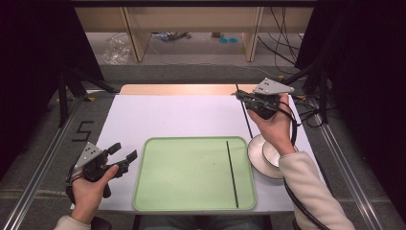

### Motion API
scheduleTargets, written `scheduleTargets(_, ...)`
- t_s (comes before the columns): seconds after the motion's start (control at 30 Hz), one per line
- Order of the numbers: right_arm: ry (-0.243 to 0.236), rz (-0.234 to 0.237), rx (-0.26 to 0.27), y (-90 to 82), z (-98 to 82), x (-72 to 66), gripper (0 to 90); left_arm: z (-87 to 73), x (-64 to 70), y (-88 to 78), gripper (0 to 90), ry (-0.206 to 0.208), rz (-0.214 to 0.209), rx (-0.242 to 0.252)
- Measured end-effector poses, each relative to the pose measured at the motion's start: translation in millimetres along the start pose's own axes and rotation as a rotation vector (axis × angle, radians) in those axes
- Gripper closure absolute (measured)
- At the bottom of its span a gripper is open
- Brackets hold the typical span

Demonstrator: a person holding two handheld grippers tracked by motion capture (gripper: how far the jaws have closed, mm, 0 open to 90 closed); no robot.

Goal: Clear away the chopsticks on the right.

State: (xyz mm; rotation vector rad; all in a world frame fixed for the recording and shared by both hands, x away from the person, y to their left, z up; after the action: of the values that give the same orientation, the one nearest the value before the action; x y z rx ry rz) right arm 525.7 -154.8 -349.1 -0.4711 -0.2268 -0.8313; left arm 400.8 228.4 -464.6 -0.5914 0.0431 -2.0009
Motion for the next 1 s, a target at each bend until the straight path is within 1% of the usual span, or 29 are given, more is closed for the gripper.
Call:
scheduleTargets(0.07,0.055,0.015,0.004,-1.8,0.5,-1.9,88.1,0.0,0.0,0.0,24.6,0.0,0.0,0.0)
scheduleTargets(0.17,0.08,0.013,0.015,-2.8,1.9,-0.6,88.1,0.1,0.0,-0.1,24.6,0.0,0.0,0.001)
scheduleTargets(0.2,0.086,0.018,0.012,-3.1,1.9,-0.6,88.2,0.1,-0.1,-0.1,24.6,0.0,0.001,0.0)
scheduleTargets(0.23,0.097,0.018,0.025,-3.2,2.9,-0.4,88.1,0.0,0.0,-0.1,24.6,0.0,0.0,0.0)
scheduleTargets(0.27,0.109,0.027,0.023,-3.7,3.1,-0.4,88.2,0.1,0.0,-0.1,24.6,0.0,0.0,0.0)
scheduleTargets(0.4,0.127,0.021,0.036,-3.6,3.5,1.5,88.2,0.1,0.0,-0.1,24.6,0.0,0.0,0.0)
scheduleTargets(0.43,0.145,0.019,0.032,-3.8,3.0,2.3,88.1,0.1,0.0,0.0,24.6,-0.001,0.0,0.0)
scheduleTargets(0.5,0.154,0.015,0.032,-3.7,2.7,3.2,88.1,0.0,-0.1,-0.1,24.6,-0.002,0.001,0.0)
scheduleTargets(0.53,0.177,0.024,0.024,-4.4,2.1,2.2,88.2,0.1,-0.1,-0.1,24.6,-0.002,0.001,0.001)
scheduleTargets(0.6,0.189,0.017,0.028,-4.1,2.1,3.9,88.1,0.0,-0.1,-0.1,24.6,-0.002,0.001,0.0)
scheduleTargets(0.63,0.21,0.027,0.022,-4.6,2.0,2.9,88.1,0.0,-0.1,-0.1,24.6,-0.001,0.0,0.0)
scheduleTargets(0.67,0.215,0.026,0.012,-4.9,1.4,3.6,88.1,0.0,-0.1,-0.1,24.6,-0.001,0.001,0.0)
scheduleTargets(0.7,0.243,0.028,0.004,-5.4,1.1,3.8,88.1,0.1,0.0,-0.1,24.6,-0.002,0.0,0.001)
scheduleTargets(0.73,0.243,0.028,0.004,-5.4,1.1,3.8,88.1,0.1,0.0,-0.1,24.6,-0.001,0.001,0.0)
scheduleTargets(0.77,0.257,0.033,-0.002,-5.5,0.5,3.4,88.1,0.0,0.0,-0.2,24.6,-0.001,0.0,0.0)
scheduleTargets(0.8,0.259,0.028,-0.006,-5.6,0.1,4.6,88.1,0.0,0.0,-0.2,24.6,-0.001,0.0,0.0)
scheduleTargets(0.83,0.283,0.031,-0.015,-6.5,-0.6,4.7,88.1,0.0,0.0,-0.2,24.6,-0.002,0.0,0.0)
scheduleTargets(0.97,0.287,0.023,-0.027,-7.0,-1.7,5.5,88.1,0.1,0.0,-0.1,24.6,-0.001,0.001,0.0)
scheduleTargets(1.0,0.305,0.026,-0.036,-7.5,-1.7,4.9,88.1,0.0,-0.1,-0.1,24.6,-0.001,0.0,0.0)
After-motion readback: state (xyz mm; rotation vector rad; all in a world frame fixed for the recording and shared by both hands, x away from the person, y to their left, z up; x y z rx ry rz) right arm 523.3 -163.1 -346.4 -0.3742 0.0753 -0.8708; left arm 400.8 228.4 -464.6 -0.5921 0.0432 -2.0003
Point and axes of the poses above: each handheld gripper's, and its own axes: y roughly forward along the jaws, z roughly out of its top, x roughly to its right, the point moved 8 cm from there along y, roughly forward along the jaws, and after that the axes turned 12 degrees about -y, right-handed, at the moved point
